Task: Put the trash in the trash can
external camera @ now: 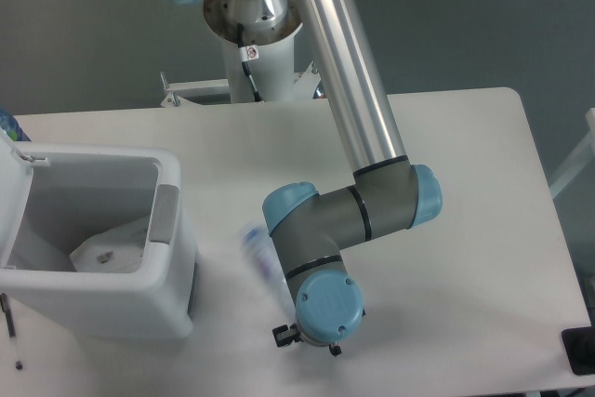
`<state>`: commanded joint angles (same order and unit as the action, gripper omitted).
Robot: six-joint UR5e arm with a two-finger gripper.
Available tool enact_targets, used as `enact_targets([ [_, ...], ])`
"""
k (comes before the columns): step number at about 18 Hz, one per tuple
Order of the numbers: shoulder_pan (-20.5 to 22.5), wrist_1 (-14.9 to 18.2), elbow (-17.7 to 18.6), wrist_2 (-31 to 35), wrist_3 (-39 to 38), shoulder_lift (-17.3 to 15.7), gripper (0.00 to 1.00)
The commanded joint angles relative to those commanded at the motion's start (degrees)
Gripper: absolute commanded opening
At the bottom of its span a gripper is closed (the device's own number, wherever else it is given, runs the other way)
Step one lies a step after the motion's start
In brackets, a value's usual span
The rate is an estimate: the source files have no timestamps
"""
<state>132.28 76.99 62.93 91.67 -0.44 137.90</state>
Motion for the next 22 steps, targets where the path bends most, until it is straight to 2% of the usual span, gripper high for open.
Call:
enact_targets([
  [6, 0.0, 0.2, 0.0, -0.1, 0.0, -0.8, 0.52],
  [15, 1.6, 0.0, 0.4, -2.3, 3.3, -4.6, 0.51],
  [17, 1.8, -2.1, 0.4, -3.2, 3.3, -5.2, 0.51],
  [22, 3.1, -4.1, 1.6, -9.6, 4.1, -10.9, 0.51],
])
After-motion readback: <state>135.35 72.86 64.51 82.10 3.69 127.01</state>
